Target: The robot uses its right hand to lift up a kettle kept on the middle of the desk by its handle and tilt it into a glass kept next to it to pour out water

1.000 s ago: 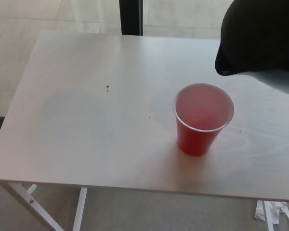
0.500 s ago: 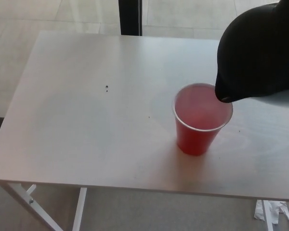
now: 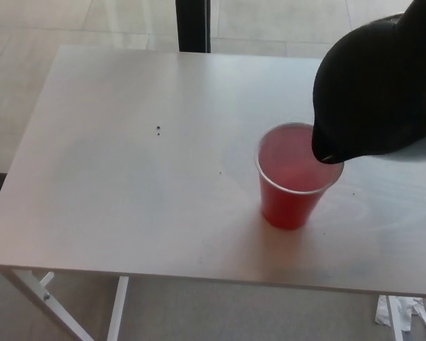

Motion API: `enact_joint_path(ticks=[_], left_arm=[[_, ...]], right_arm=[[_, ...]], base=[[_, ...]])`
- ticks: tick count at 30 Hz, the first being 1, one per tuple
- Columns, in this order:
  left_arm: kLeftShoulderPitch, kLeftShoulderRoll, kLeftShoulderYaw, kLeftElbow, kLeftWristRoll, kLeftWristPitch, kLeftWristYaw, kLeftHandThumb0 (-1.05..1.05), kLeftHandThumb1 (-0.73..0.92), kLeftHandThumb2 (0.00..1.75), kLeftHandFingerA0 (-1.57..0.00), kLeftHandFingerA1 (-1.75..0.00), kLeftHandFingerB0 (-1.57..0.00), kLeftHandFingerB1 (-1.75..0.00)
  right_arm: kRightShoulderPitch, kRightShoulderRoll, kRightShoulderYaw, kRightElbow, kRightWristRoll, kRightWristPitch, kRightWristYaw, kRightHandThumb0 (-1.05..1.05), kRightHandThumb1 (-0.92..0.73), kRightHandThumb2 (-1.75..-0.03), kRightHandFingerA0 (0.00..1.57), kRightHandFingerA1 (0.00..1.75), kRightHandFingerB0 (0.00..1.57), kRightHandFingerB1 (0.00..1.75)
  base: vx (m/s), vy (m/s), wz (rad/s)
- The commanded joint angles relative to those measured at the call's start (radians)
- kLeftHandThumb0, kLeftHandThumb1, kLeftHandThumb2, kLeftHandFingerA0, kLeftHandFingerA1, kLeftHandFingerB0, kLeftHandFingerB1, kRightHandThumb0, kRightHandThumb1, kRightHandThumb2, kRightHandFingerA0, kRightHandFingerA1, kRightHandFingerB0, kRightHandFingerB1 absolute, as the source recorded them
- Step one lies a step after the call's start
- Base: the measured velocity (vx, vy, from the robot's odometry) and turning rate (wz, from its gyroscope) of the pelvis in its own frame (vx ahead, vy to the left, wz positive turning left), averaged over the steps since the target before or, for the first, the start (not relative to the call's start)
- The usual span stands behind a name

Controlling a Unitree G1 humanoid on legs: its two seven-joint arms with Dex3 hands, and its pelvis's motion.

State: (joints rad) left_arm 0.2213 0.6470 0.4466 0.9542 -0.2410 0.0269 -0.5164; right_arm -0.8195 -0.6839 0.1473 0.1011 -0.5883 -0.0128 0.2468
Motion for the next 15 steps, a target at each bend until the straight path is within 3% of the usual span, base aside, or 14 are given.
enact_joint_path(ticks=[1,2,3,7,8,9,10,13,14,15], left_arm=[[-0.002,0.018,0.004,0.018,0.0,0.001,0.001,-0.73,0.6,1.01,-0.5,-0.61,-0.32,-0.53],[-0.005,0.019,0.003,0.025,0.002,0.0,0.002,-0.75,0.78,0.63,-0.56,-0.5,-0.38,-0.41],[-0.006,0.019,0.001,0.029,0.004,-0.008,0.003,-0.76,0.77,0.63,-0.57,-0.5,-0.39,-0.42],[-0.01,0.021,0.004,0.031,-0.002,0.006,-0.003,-0.75,0.78,0.64,-0.55,-0.51,-0.36,-0.41],[0.001,0.019,-0.002,0.011,0.006,0.001,0.005,-0.74,0.79,0.64,-0.56,-0.5,-0.36,-0.41],[0.003,0.019,-0.002,0.007,0.004,0.006,0.003,-0.74,0.79,0.64,-0.55,-0.5,-0.36,-0.41],[0.005,0.015,0.007,0.001,-0.005,0.013,0.009,-0.76,0.62,1.0,-0.53,-0.63,-0.34,-0.54],[0.004,0.015,0.003,0.006,-0.001,0.013,0.003,-0.79,0.62,1.0,-0.5,-0.61,-0.3,-0.52],[0.005,0.016,0.002,0.007,-0.001,0.009,0.001,-0.76,0.78,0.63,-0.55,-0.51,-0.35,-0.41],[0.007,0.017,0.002,0.01,-0.001,0.001,-0.006,-0.76,0.78,0.63,-0.54,-0.5,-0.35,-0.41]], right_arm=[[-0.033,-0.017,-0.021,-0.018,-0.002,-0.021,0.0,-0.12,-0.6,-0.94,0.88,1.75,0.66,1.69],[-0.034,-0.016,-0.024,-0.016,0.002,-0.013,0.007,-0.13,-0.62,-0.93,0.88,1.75,0.66,1.66],[-0.035,-0.014,-0.026,-0.012,0.002,-0.006,0.008,-0.13,-0.61,-0.97,0.88,1.75,0.7,1.59],[-0.033,-0.01,-0.034,-0.008,0.007,0.0,0.005,-0.13,-0.56,-1.05,0.89,1.75,0.73,1.56],[-0.033,-0.001,-0.042,-0.01,0.004,0.059,0.022,-0.13,-0.6,-0.99,0.9,1.75,0.79,1.41],[-0.032,0.007,-0.053,-0.006,0.016,0.077,0.024,-0.12,-0.61,-0.95,0.9,1.75,0.78,1.41],[-0.027,0.022,-0.074,0.009,0.024,0.113,0.007,-0.14,-0.55,-1.04,0.93,1.73,0.81,1.47],[-0.02,0.043,-0.112,0.026,0.057,0.163,0.017,-0.13,-0.58,-1.04,0.9,1.75,0.77,1.52],[-0.016,0.046,-0.121,0.032,0.063,0.161,0.015,-0.15,-0.58,-1.04,0.92,1.72,0.8,1.49],[-0.005,0.049,-0.138,0.044,0.072,0.163,0.006,-0.19,-0.6,-0.99,0.9,1.73,0.77,1.51]], base=[[0.0,0.0,0.0],[0.0,0.0,0.0],[0.0,0.0,0.0],[0.0,0.0,0.0],[0.0,0.0,0.0],[0.0,0.0,0.0],[0.0,0.0,0.0],[0.0,0.0,0.0],[0.0,0.0,0.0],[0.0,0.0,0.0]])
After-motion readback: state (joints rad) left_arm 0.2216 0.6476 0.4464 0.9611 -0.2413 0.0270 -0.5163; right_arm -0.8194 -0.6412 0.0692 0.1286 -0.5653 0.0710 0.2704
